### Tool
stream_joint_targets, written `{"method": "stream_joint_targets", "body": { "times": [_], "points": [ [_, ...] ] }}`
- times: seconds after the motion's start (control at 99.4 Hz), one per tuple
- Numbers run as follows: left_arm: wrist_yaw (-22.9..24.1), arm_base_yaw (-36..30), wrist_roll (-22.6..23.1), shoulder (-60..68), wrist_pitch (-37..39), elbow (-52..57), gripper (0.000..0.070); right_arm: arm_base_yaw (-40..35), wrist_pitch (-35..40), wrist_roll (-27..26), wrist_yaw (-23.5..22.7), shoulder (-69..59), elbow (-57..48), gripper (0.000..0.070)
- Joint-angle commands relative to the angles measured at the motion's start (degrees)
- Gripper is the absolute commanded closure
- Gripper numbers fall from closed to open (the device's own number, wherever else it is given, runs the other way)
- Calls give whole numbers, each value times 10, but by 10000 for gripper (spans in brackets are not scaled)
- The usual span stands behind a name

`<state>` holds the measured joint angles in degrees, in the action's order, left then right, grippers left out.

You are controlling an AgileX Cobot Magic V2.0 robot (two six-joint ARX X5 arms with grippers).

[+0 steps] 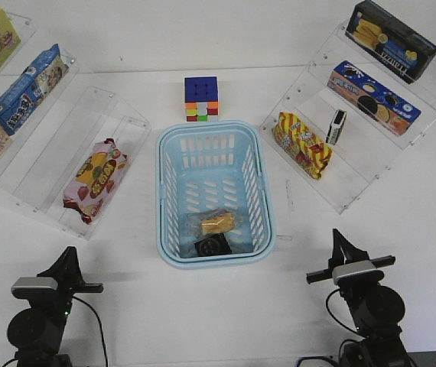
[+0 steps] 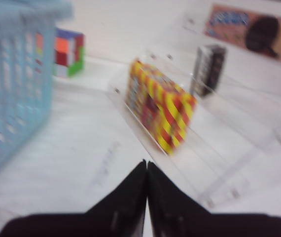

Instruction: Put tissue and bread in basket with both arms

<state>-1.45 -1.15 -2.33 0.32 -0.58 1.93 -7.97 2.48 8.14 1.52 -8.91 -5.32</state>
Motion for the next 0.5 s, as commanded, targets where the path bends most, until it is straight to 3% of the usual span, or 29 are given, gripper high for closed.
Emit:
{"method": "stream_joint_targets", "body": {
  "times": [0.0, 0.141, 0.493],
  "points": [
    [1, 0, -1, -1, 6, -11, 699, 10, 2, 6, -1, 36, 17, 694],
    [1, 0, -1, -1, 6, -11, 699, 30, 50, 4, 0, 90, 46, 693],
    [1, 0, -1, -1, 6, -10, 699, 39, 44, -38, -2, 77, 46, 693]
  ]
}}
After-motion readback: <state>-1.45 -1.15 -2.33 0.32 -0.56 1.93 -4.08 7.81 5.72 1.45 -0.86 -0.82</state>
